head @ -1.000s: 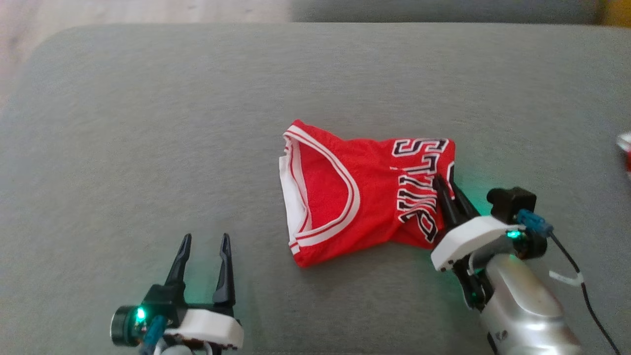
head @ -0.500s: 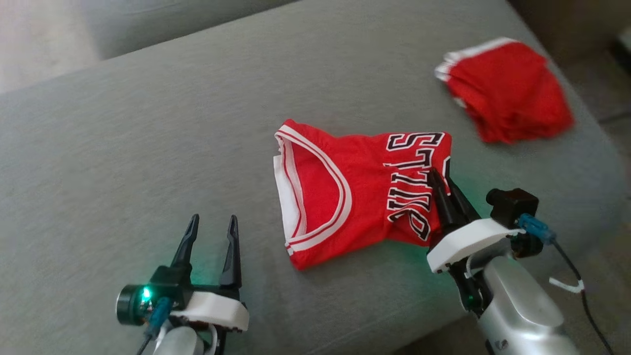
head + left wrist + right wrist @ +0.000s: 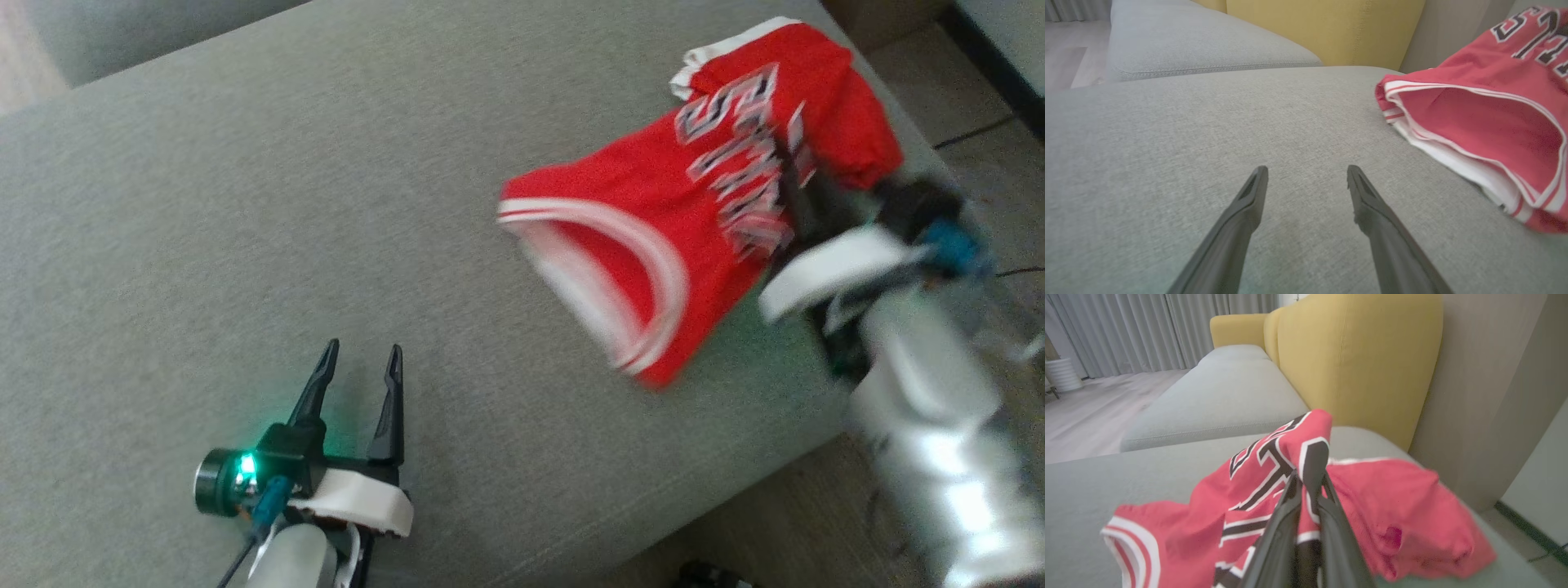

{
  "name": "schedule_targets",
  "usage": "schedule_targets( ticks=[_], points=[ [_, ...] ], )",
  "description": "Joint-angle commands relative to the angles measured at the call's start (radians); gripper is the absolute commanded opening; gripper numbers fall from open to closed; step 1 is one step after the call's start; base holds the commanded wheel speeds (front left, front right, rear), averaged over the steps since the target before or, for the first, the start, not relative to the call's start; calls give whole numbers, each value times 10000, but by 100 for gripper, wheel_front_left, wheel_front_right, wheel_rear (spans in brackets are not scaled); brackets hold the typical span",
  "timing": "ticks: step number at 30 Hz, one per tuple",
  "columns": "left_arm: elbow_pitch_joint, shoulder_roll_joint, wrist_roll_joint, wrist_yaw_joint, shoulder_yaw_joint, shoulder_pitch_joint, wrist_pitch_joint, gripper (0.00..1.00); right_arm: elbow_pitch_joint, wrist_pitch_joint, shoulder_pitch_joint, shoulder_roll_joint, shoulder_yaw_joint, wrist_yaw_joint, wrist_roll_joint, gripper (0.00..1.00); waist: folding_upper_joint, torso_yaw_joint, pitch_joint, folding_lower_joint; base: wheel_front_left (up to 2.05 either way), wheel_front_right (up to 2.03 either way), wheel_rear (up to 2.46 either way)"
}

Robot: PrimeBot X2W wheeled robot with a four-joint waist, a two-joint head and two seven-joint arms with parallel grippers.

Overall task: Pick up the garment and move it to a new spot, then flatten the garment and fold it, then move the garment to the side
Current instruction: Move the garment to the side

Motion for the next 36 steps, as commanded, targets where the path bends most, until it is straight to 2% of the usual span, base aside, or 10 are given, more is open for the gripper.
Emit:
schedule_targets(
  ticks=[1,9,10,11,12,15,19,22,26,36],
  points=[
    [-218,33,86,-27,228,-346,-65,100,-114,-105,-568,-252,-5,35,-130,0,-1,215,99,-1,0,0,0],
    [-206,33,105,-4,186,-489,-65,100,2018,-50,-2536,-1913,-1481,35,-1599,0,-1,1082,284,-1,0,0,0],
    [-198,33,101,2,194,-495,-65,100,2257,-53,-2682,-2072,-1771,35,-1814,16,-1,1170,290,-1,0,0,0],
    [-185,33,105,4,203,-497,-65,100,2448,-60,-2819,-2242,-2095,35,-2119,74,-1,1241,305,-1,0,0,0],
    [-179,33,117,17,221,-505,-65,100,2591,-68,-2942,-2363,-2505,35,-2395,100,-1,1308,322,-1,0,0,0],
    [-201,33,159,45,298,-519,-65,100,2680,-95,-3189,-2451,-3688,35,-3206,100,-1,1477,361,-1,0,0,0],
    [-259,33,156,121,524,-516,-65,100,1609,-106,-3037,-1699,-4336,35,-3853,100,-1,1627,333,-1,0,0,0],
    [-319,33,119,188,678,-483,-65,100,730,-107,-2536,-1015,-4076,35,-3839,100,-1,1808,223,-1,0,0,0],
    [-449,33,51,303,872,-411,-65,100,-699,-108,-1419,-321,-3483,35,-3256,100,-1,2236,49,-1,0,0,0],
    [-618,33,-103,588,1307,-5,-65,100,-2079,-110,1635,528,-2617,35,-1991,100,-1,3717,-475,-1,0,0,0]
  ],
)
